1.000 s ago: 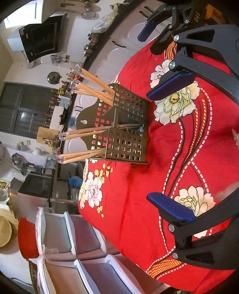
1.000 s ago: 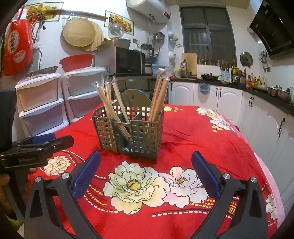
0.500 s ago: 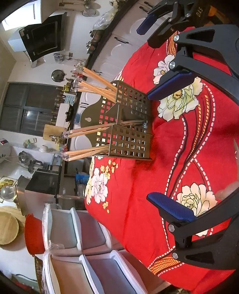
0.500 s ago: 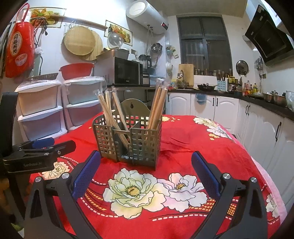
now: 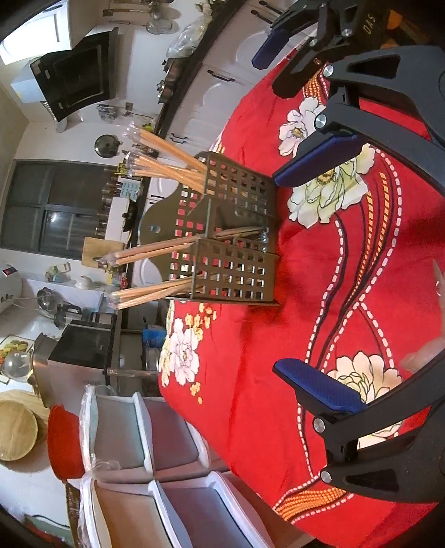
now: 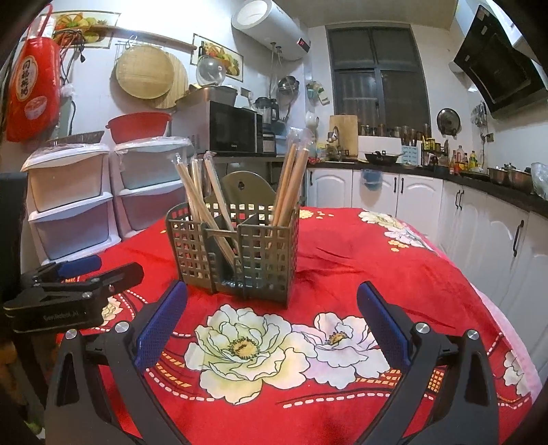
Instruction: Organize utensils
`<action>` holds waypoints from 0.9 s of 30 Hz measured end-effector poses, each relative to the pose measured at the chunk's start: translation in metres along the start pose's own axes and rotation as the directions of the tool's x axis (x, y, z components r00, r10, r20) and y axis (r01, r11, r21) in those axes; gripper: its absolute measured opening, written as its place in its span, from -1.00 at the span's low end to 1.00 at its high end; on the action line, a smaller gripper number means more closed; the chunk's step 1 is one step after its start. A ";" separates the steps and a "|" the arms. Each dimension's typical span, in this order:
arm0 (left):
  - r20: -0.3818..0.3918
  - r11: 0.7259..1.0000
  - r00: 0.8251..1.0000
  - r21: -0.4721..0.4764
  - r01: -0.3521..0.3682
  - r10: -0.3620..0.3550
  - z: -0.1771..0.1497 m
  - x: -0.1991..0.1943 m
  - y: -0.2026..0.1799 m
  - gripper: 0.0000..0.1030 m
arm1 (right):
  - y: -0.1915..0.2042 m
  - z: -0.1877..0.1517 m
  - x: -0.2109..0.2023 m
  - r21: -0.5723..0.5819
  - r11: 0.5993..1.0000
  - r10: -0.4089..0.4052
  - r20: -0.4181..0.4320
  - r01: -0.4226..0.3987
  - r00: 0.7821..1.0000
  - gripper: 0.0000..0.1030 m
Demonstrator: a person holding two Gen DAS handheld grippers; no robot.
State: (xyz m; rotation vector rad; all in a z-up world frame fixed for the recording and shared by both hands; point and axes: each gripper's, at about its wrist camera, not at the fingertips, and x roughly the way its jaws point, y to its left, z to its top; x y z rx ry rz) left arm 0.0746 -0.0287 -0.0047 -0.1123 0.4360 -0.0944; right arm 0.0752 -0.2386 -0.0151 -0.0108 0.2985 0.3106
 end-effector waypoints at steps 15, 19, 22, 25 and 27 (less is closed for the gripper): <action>-0.028 1.000 1.000 -0.028 -0.002 0.002 -0.001 0.006 0.007 0.78 | -0.004 -0.001 0.009 0.014 1.000 0.001 -0.025 -0.001 1.000 0.87; -0.030 1.000 1.000 -0.029 -0.002 0.001 -0.001 0.006 0.007 0.78 | -0.004 -0.002 0.009 0.013 1.000 0.000 -0.025 0.001 1.000 0.87; -0.029 1.000 1.000 -0.028 -0.001 0.000 -0.001 0.006 0.007 0.78 | -0.004 -0.002 0.008 0.014 1.000 0.000 -0.025 0.000 1.000 0.87; -0.030 1.000 1.000 -0.030 -0.003 0.002 -0.001 0.007 0.007 0.78 | -0.004 -0.002 0.008 0.013 1.000 0.001 -0.025 0.000 1.000 0.87; -0.029 1.000 1.000 -0.031 -0.005 0.004 0.000 0.005 0.007 0.78 | -0.004 -0.002 0.008 0.013 1.000 -0.001 -0.024 0.001 1.000 0.87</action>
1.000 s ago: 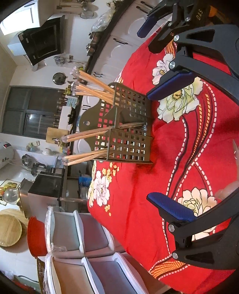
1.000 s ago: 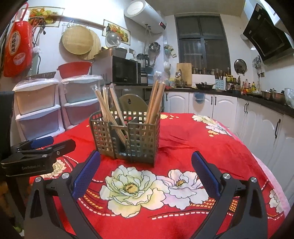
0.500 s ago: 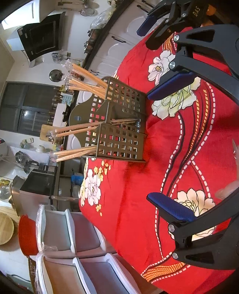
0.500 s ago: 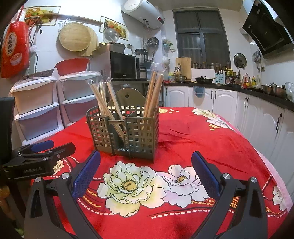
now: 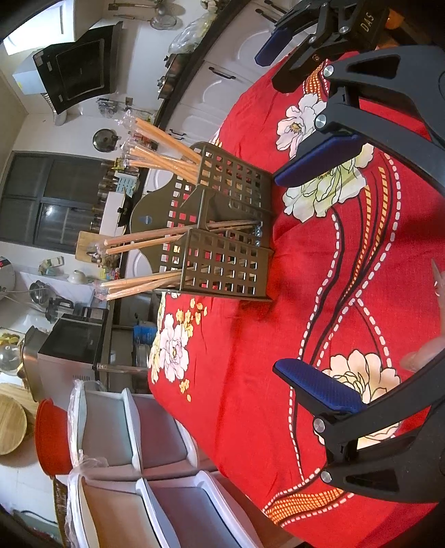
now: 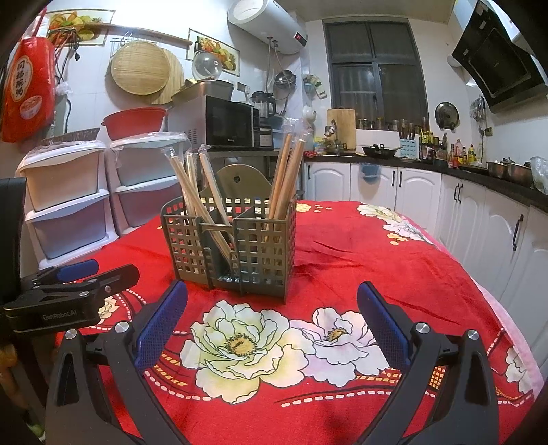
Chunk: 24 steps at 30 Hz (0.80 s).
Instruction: Organize utensils
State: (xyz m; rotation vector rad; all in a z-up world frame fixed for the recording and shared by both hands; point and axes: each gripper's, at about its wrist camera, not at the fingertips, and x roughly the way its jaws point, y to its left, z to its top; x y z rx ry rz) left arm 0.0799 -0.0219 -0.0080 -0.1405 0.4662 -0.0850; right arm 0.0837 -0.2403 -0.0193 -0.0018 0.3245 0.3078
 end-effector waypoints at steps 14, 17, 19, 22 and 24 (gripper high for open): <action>0.001 1.000 1.000 0.001 0.000 0.000 0.000 0.000 0.000 0.78 | 0.000 0.000 0.000 -0.002 1.000 0.000 0.001 0.000 1.000 0.87; 0.000 1.000 1.000 0.000 0.001 -0.001 0.000 0.000 0.000 0.78 | 0.000 0.000 0.000 -0.001 1.000 -0.001 0.001 0.001 1.000 0.87; 0.000 1.000 1.000 0.001 0.001 -0.001 0.000 0.000 0.000 0.78 | 0.000 -0.001 0.000 0.000 1.000 -0.003 0.001 0.003 1.000 0.87; 0.001 1.000 1.000 0.001 0.000 0.000 0.000 0.000 0.001 0.78 | 0.000 -0.001 0.000 0.001 1.000 -0.005 0.001 0.005 1.000 0.87; 0.001 1.000 1.000 0.000 0.001 -0.001 -0.001 0.000 0.000 0.78 | 0.000 -0.001 0.000 0.000 1.000 -0.004 0.001 0.004 1.000 0.87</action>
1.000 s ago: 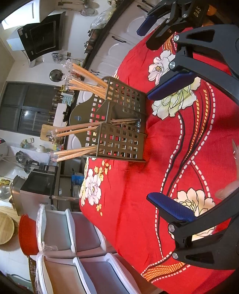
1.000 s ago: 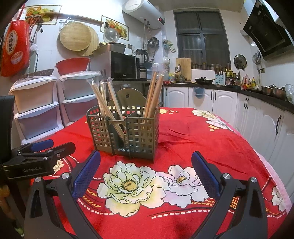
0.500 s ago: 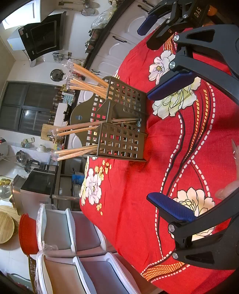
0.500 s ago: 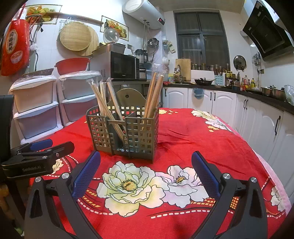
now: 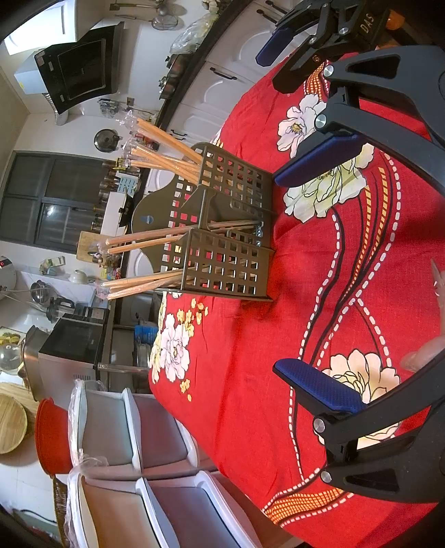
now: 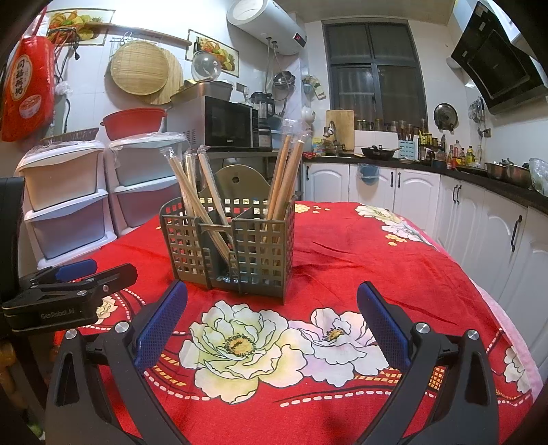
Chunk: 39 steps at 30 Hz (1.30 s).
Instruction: Organize utensils
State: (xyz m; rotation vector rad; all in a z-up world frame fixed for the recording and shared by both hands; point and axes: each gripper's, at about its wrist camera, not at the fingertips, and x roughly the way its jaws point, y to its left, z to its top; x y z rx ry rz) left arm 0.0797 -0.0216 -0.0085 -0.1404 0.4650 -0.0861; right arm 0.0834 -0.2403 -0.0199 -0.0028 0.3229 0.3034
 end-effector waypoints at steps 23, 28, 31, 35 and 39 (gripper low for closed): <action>0.000 1.000 1.000 -0.001 -0.002 0.002 0.000 -0.003 0.001 0.78 | -0.003 -0.001 0.000 0.005 1.000 -0.005 0.000 0.005 1.000 0.87; 0.000 1.000 1.000 -0.004 -0.003 0.003 0.001 -0.003 0.001 0.78 | -0.002 -0.001 0.001 0.000 1.000 -0.007 -0.006 0.007 1.000 0.87; 0.000 1.000 1.000 -0.003 -0.003 0.003 0.001 -0.003 0.001 0.78 | -0.002 -0.002 0.002 0.000 1.000 -0.009 -0.009 0.009 1.000 0.87; -0.001 1.000 1.000 -0.001 -0.005 0.005 0.001 -0.003 0.000 0.78 | -0.001 -0.002 0.002 -0.001 1.000 -0.011 -0.006 0.011 1.000 0.87; -0.017 1.000 1.000 -0.001 0.000 0.000 0.000 0.000 0.000 0.78 | -0.001 -0.001 0.005 -0.004 1.000 -0.004 -0.025 0.004 1.000 0.87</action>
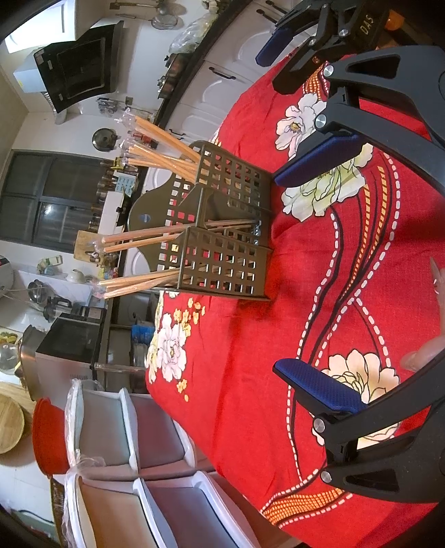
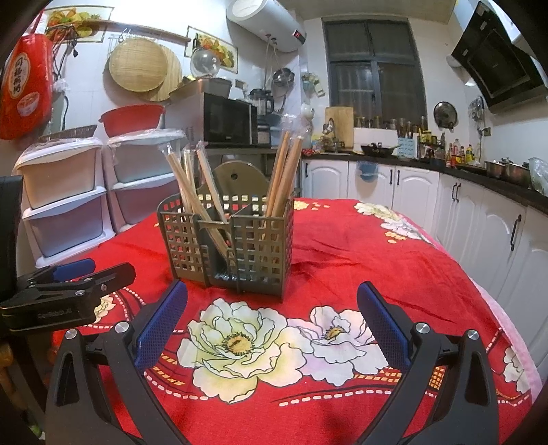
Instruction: Organize utensils
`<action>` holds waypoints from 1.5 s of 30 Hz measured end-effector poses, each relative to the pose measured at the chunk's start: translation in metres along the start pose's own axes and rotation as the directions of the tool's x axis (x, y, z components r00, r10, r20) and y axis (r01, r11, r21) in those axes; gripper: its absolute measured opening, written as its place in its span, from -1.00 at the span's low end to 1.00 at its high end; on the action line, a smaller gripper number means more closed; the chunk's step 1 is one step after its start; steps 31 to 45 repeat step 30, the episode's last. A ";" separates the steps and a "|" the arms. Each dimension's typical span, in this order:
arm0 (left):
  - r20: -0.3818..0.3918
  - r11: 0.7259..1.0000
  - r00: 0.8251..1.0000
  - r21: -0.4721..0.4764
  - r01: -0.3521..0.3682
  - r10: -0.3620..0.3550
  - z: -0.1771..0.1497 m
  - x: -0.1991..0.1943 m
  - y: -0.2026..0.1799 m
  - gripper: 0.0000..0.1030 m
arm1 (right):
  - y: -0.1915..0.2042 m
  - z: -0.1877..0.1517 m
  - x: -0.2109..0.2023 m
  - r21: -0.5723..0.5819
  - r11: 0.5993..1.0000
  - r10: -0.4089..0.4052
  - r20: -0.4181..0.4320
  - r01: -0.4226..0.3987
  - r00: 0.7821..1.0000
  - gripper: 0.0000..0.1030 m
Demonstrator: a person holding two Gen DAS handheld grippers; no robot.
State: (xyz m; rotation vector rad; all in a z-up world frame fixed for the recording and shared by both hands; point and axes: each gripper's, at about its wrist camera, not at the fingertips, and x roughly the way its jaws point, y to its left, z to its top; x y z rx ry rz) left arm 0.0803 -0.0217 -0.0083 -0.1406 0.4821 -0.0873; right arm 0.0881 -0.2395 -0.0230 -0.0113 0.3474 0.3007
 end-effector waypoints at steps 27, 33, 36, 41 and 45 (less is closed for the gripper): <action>0.035 1.000 0.999 -0.002 -0.003 0.003 -0.001 -0.005 0.000 0.78 | 0.003 -0.001 -0.003 -0.006 1.000 -0.014 0.000 0.014 1.000 0.87; 0.031 1.000 1.000 -0.012 -0.003 0.003 -0.001 -0.004 0.002 0.78 | 0.003 -0.001 -0.005 -0.005 1.000 -0.021 0.003 0.021 1.000 0.87; 0.031 1.000 1.000 -0.012 -0.003 0.003 -0.001 -0.004 0.002 0.78 | 0.003 -0.001 -0.005 -0.005 1.000 -0.021 0.003 0.021 1.000 0.87; 0.031 1.000 1.000 -0.012 -0.003 0.003 -0.001 -0.004 0.002 0.78 | 0.003 -0.001 -0.005 -0.005 1.000 -0.021 0.003 0.021 1.000 0.87; 0.031 1.000 1.000 -0.012 -0.003 0.003 -0.001 -0.004 0.002 0.78 | 0.003 -0.001 -0.005 -0.005 1.000 -0.021 0.003 0.021 1.000 0.87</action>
